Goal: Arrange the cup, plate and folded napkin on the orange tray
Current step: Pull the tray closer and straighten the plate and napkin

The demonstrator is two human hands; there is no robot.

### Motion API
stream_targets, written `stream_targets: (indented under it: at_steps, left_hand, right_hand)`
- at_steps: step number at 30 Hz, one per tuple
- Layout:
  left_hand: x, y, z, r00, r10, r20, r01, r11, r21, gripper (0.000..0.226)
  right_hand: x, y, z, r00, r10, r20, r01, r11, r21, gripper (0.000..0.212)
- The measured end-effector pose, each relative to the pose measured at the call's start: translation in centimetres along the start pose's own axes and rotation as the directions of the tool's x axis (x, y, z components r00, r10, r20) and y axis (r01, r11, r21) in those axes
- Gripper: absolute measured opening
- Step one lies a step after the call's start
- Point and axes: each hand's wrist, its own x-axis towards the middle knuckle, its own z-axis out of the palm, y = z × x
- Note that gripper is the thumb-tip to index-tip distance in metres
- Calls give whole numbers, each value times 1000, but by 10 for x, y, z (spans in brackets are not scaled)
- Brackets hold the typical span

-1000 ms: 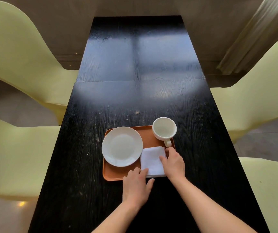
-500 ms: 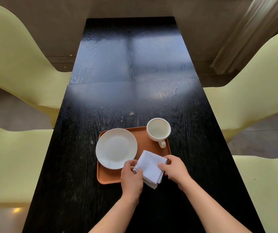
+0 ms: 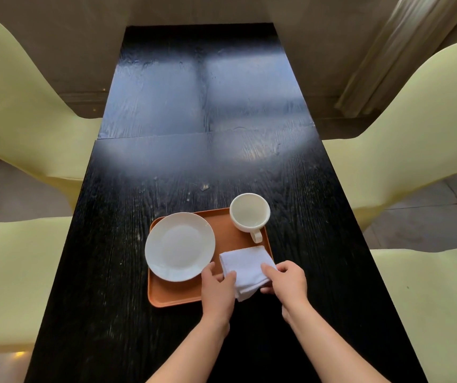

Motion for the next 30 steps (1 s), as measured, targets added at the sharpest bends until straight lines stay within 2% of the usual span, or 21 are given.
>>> stream_targets:
  at_steps: [2,5,8,11,15,19,21,24,26,28,30]
  left_hand:
    - [5,1,0,997,5,76,-14,993,117,55]
    - [13,1,0,993,43,107,-74,950,303,55]
    - [20,6,-1,986,150,68,-165,885,436,54]
    - [23,11,3,968,238,75,-244,835,493,52]
    - [27,7,4,949,304,79,-299,794,530,50]
    - [27,-2,2,908,404,114,-385,694,609,54]
    - [20,-8,1,851,491,188,-471,554,686,60]
    - [18,-22,0,695,622,361,-592,211,778,60]
    - [25,-26,-1,618,640,457,-620,40,784,55]
    - [31,-25,-2,584,592,555,-636,-91,766,48]
    - [35,-22,-3,582,538,610,-633,-171,755,46]
  right_hand:
    - [-3,1,2,999,43,4,-43,996,73,16]
    - [-5,-2,3,999,23,44,-26,998,54,17]
    - [-1,-6,0,999,-37,21,38,998,-50,21]
    - [8,-7,-3,993,-120,-19,114,973,-202,18]
    - [13,-11,-2,966,-258,13,220,796,-564,20]
    - [15,-11,0,942,-334,35,275,708,-651,19]
    - [16,-10,0,927,-371,48,302,666,-682,21]
    - [17,-7,-1,898,-430,91,357,593,-721,24]
    - [18,-2,-2,858,-495,137,430,548,-718,28]
    - [19,3,-4,809,-562,169,491,490,-721,39]
    - [23,8,-5,767,-610,199,515,400,-759,53]
